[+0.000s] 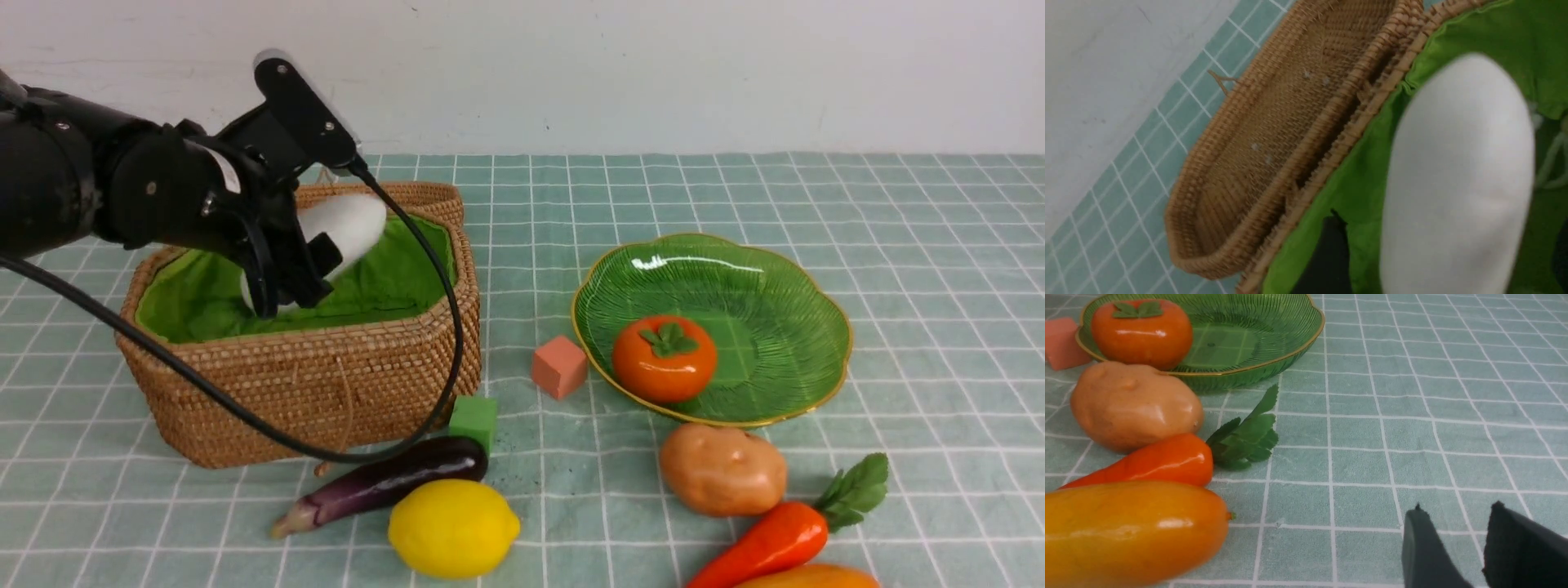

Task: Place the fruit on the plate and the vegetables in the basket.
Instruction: Take a daikon with your left arm and place it on the basket on the left, then grab a lemon with your left arm and place it on the plate on the right

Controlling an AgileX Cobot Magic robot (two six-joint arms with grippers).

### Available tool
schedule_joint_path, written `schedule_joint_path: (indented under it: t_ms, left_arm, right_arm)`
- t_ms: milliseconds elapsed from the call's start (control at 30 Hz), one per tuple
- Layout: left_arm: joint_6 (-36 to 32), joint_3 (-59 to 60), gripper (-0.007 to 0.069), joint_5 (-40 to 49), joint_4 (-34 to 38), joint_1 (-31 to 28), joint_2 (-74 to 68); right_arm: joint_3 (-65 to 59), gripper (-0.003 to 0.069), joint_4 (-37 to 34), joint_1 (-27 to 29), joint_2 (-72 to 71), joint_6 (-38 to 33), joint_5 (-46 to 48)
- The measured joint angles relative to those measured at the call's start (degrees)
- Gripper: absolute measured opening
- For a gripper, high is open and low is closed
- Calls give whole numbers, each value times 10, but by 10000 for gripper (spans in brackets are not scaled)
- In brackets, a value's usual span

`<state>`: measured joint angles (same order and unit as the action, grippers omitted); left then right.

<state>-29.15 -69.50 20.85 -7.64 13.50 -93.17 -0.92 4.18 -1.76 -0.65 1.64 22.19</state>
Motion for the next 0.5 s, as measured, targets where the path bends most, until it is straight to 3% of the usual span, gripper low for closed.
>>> schedule_joint_path:
  t_ms: [167, 300, 367, 433, 500]
  left_arm:
    - [6, 0, 646, 104, 53, 0, 43]
    - [-5, 9, 586, 176, 150, 1, 103]
    - [-38, 24, 548, 218, 218, 18, 132]
    - [-70, 34, 537, 242, 239, 38, 143]
    - [-130, 53, 524, 293, 259, 95, 146]
  right_arm:
    - [0, 241, 0, 0, 0, 0, 0]
    - [0, 241, 0, 0, 0, 0, 0]
    - [0, 241, 0, 0, 0, 0, 0]
    - [0, 241, 0, 0, 0, 0, 0]
    - [0, 241, 0, 0, 0, 0, 0]
